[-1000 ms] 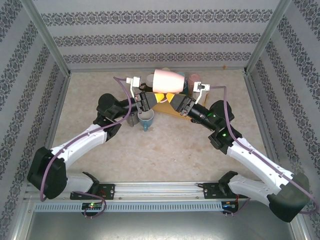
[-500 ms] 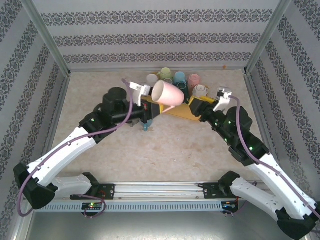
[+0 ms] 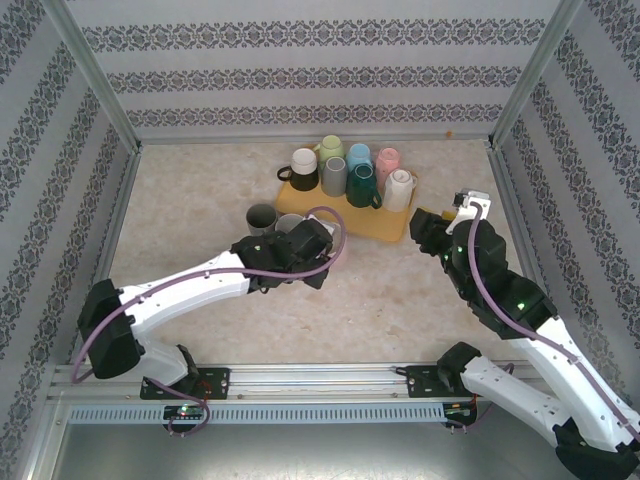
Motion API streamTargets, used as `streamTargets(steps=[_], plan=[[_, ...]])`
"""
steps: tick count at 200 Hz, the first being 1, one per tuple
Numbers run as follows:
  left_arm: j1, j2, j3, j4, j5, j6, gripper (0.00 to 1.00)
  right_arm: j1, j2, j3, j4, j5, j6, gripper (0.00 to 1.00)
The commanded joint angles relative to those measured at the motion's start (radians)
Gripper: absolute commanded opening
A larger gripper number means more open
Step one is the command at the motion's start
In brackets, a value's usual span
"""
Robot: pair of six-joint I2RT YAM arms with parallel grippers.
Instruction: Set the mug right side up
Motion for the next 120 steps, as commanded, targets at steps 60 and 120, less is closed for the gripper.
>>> streamTargets(steps=[60, 120], plan=[[-0.035, 0.295, 0.251, -0.142, -0.258, -0.165, 0.00, 0.007, -0.005, -0.014, -0.042, 0.116, 0.059, 0.55], [-0.024, 0.364, 0.259, -0.113, -0.284, -0.200, 0.00, 0.006, 0.006, -0.055, -0.027, 0.104, 0.080, 0.56]])
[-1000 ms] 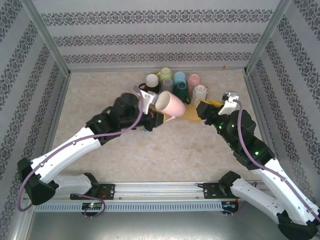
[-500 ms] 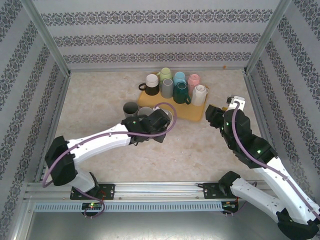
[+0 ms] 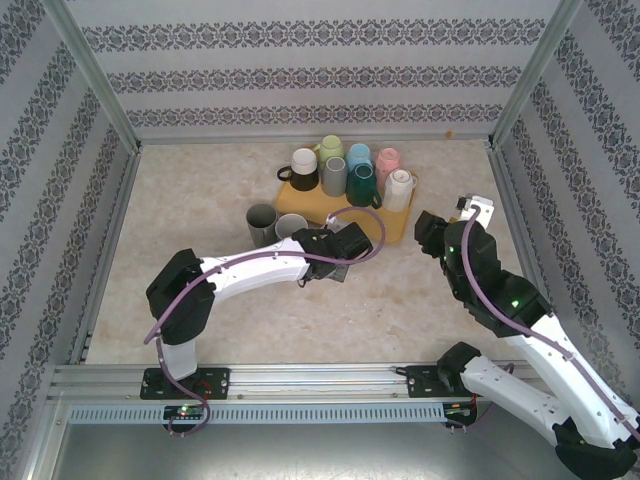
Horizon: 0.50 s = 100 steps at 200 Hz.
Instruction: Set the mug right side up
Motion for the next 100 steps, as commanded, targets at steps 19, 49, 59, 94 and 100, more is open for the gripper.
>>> streamTargets(steps=[19, 49, 59, 94, 100], plan=[[0.012, -0.004, 0.023, 0.010, -0.074, -0.056, 0.00, 0.007, 0.000, -0.038, 0.013, 0.012, 0.027, 0.56], [0.022, 0.009, 0.014, 0.020, -0.065, -0.073, 0.00, 0.006, 0.000, -0.054, 0.018, 0.004, 0.028, 0.56], [0.024, 0.011, 0.011, 0.022, -0.069, -0.077, 0.00, 0.006, -0.001, -0.059, 0.024, -0.004, 0.028, 0.56], [0.031, 0.021, 0.001, 0.029, -0.070, -0.088, 0.00, 0.006, -0.002, -0.078, 0.032, -0.024, 0.047, 0.56], [0.031, 0.024, 0.001, 0.027, -0.072, -0.089, 0.01, 0.007, -0.002, -0.080, 0.034, -0.028, 0.047, 0.57]])
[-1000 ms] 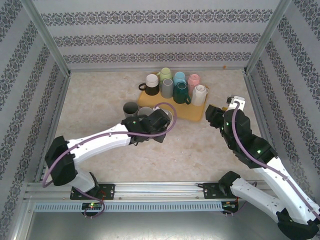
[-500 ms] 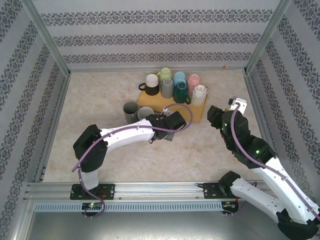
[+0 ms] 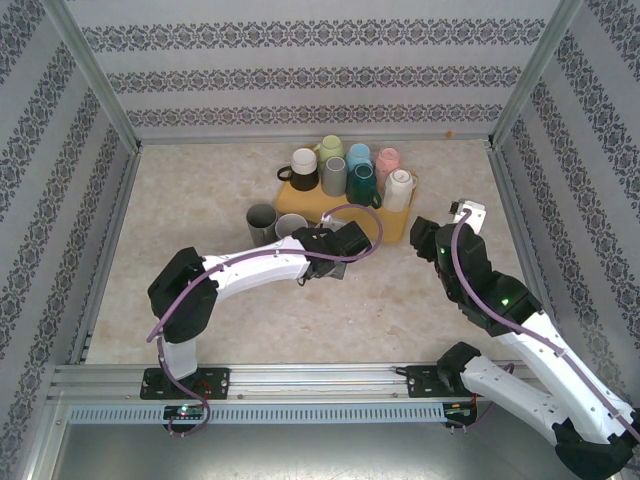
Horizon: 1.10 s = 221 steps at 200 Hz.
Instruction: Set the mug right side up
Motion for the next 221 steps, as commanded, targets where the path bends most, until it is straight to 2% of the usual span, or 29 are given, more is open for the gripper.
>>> streamTargets(steps=[1, 75, 108, 136, 221], plan=[[0.010, 0.015, 0.001, 0.028, -0.054, -0.029, 0.01, 0.006, -0.003, -0.020, 0.017, -0.017, 0.021, 0.57], [0.027, 0.039, -0.011, 0.044, -0.035, -0.021, 0.02, 0.006, 0.006, -0.032, 0.029, -0.058, 0.035, 0.57], [0.038, 0.037, -0.024, 0.052, -0.027, -0.024, 0.11, 0.007, 0.007, -0.038, 0.039, -0.069, 0.031, 0.58], [0.040, 0.035, -0.030, 0.062, -0.015, -0.024, 0.25, 0.006, 0.015, -0.038, 0.042, -0.073, 0.027, 0.58], [0.040, -0.040, -0.064, 0.065, 0.028, -0.024, 0.40, 0.007, 0.007, -0.022, 0.025, -0.076, 0.025, 0.60]])
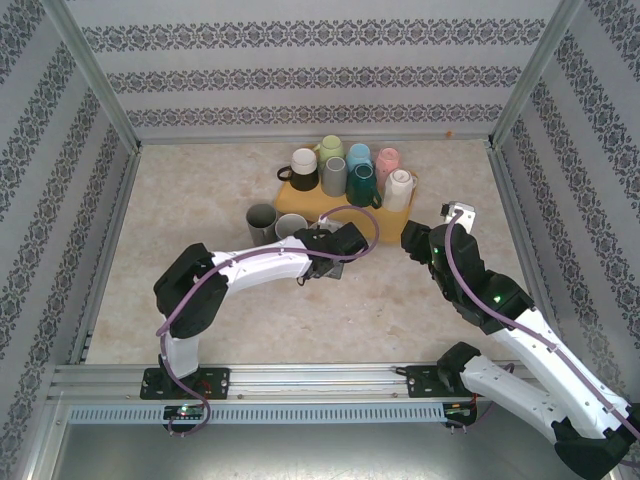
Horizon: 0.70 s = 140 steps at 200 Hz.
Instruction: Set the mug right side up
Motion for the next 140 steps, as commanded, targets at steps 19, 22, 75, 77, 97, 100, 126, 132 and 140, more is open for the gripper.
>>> streamTargets(steps=[19, 22, 75, 77, 97, 100, 126, 132, 140], plan=[[0.011, -0.125, -0.031, 0.005, 0.043, 0.001, 0.43, 0.008, -0.012, 0.012, 0.003, -0.013, -0.011, 0.62], [0.011, -0.133, -0.033, 0.006, 0.047, 0.006, 0.43, 0.008, -0.013, 0.012, 0.005, -0.017, -0.013, 0.62], [0.008, -0.443, -0.087, 0.037, 0.140, 0.172, 0.55, 0.008, -0.022, 0.048, 0.060, -0.216, -0.127, 0.64], [0.008, -0.455, -0.087, 0.037, 0.148, 0.185, 0.55, 0.009, -0.021, 0.053, 0.060, -0.222, -0.135, 0.64], [0.008, -0.560, -0.076, 0.012, 0.222, 0.310, 0.57, 0.008, 0.013, 0.089, 0.051, -0.306, -0.218, 0.63], [0.008, -0.575, -0.075, 0.010, 0.231, 0.322, 0.58, 0.008, 0.022, 0.094, 0.050, -0.324, -0.232, 0.63], [0.009, -0.678, -0.089, 0.011, 0.357, 0.423, 0.59, 0.009, 0.126, 0.140, 0.024, -0.419, -0.326, 0.62], [0.008, -0.699, -0.102, 0.017, 0.380, 0.455, 0.59, 0.008, 0.154, 0.152, 0.020, -0.421, -0.340, 0.62], [0.010, -0.722, -0.122, 0.023, 0.396, 0.498, 0.59, 0.007, 0.190, 0.161, 0.032, -0.427, -0.362, 0.61]])
